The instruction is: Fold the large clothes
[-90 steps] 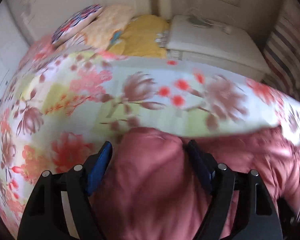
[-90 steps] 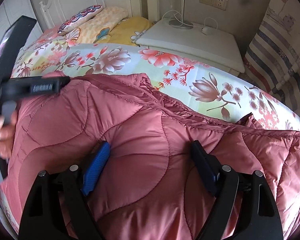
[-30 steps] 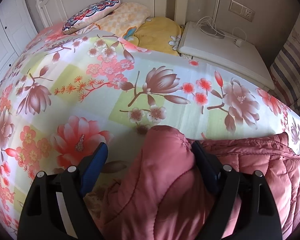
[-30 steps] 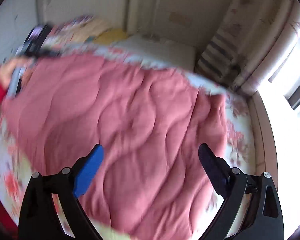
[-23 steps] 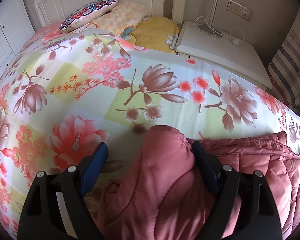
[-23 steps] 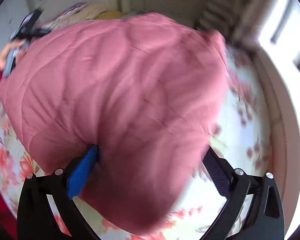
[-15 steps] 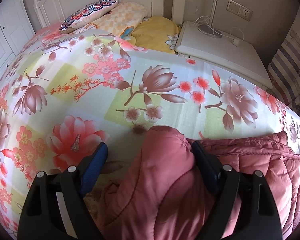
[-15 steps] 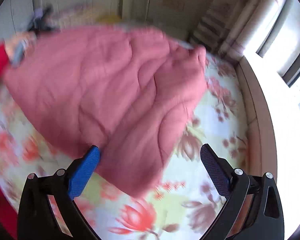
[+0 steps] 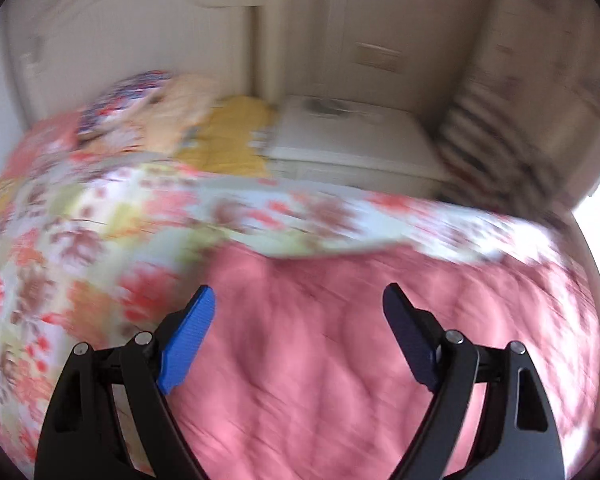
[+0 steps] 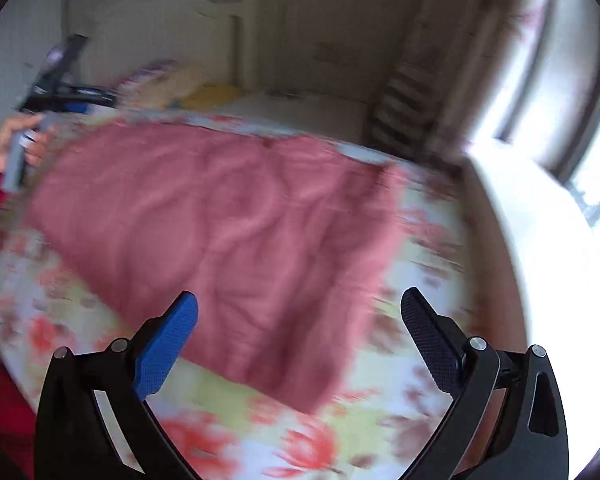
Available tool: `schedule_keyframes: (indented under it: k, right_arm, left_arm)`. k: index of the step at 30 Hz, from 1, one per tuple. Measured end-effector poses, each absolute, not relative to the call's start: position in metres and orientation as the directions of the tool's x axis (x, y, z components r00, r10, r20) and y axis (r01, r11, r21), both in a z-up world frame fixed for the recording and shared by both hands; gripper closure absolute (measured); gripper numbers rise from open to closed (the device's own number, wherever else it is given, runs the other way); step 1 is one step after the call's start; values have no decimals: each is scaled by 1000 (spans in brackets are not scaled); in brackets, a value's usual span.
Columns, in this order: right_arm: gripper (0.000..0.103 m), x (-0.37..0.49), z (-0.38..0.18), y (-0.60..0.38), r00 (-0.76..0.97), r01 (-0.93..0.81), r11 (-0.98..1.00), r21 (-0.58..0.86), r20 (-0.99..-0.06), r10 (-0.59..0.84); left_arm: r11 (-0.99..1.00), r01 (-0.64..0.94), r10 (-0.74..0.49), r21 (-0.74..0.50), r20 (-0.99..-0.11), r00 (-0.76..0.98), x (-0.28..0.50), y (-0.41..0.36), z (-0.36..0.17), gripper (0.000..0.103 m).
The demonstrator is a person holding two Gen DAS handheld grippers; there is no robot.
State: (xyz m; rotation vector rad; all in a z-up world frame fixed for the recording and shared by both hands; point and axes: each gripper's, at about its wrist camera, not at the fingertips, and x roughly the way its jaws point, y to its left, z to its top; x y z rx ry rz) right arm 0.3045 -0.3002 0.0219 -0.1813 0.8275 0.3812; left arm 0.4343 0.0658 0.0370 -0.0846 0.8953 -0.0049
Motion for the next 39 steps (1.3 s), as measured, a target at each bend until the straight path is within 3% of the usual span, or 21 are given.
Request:
schedule_keyframes:
  k: [4, 7, 8, 12, 15, 18, 22, 25, 29, 32, 39]
  right_arm:
    - [7, 331, -5, -269, 534, -446, 895, 17, -797, 282]
    - [5, 350, -55, -267, 483, -406, 909, -97, -867, 124]
    - [4, 349, -60, -268, 495, -415, 904, -103, -859, 130]
    - [7, 337, -36, -263, 524, -356, 923, -145, -849, 69]
    - [7, 313, -7, -237, 580, -453, 881, -135, -796, 176]
    - [7, 315, 1, -208, 622, -473, 858, -198, -765, 167]
    - [4, 359, -43, -197, 486, -467, 874, -133, -864, 128]
    - [4, 367, -46, -199, 452, -494, 863, -102, -878, 155]
    - [5, 358, -11, -215, 542, -465, 884, -50, -805, 240]
    - [4, 375, -41, -225, 497, -413, 907, -83, -855, 148]
    - [5, 347, -11, -259, 571, -354, 935, 35, -783, 246]
  left_arm:
    - [994, 110, -76, -12, -794, 603, 405, 6, 20, 18]
    - [989, 139, -41, 47, -820, 571, 395, -23, -10, 18]
    - [988, 144, -36, 54, -829, 558, 393, -29, -20, 18]
    - [987, 117, 23, 114, -808, 589, 387, -34, -38, 15]
    - [988, 103, 35, 112, -825, 565, 395, -31, -45, 13]
    - [989, 93, 40, 111, -830, 557, 398, -29, -48, 12]
    - [993, 83, 25, 84, -836, 549, 400, -24, -50, 11]
    - [993, 73, 38, 95, -828, 559, 400, -23, -52, 11]
    - [993, 69, 38, 97, -809, 586, 396, -23, -51, 10]
    - [993, 57, 46, 100, -804, 593, 395, -23, -51, 7]
    - [993, 63, 40, 99, -792, 610, 382, -29, -33, 12]
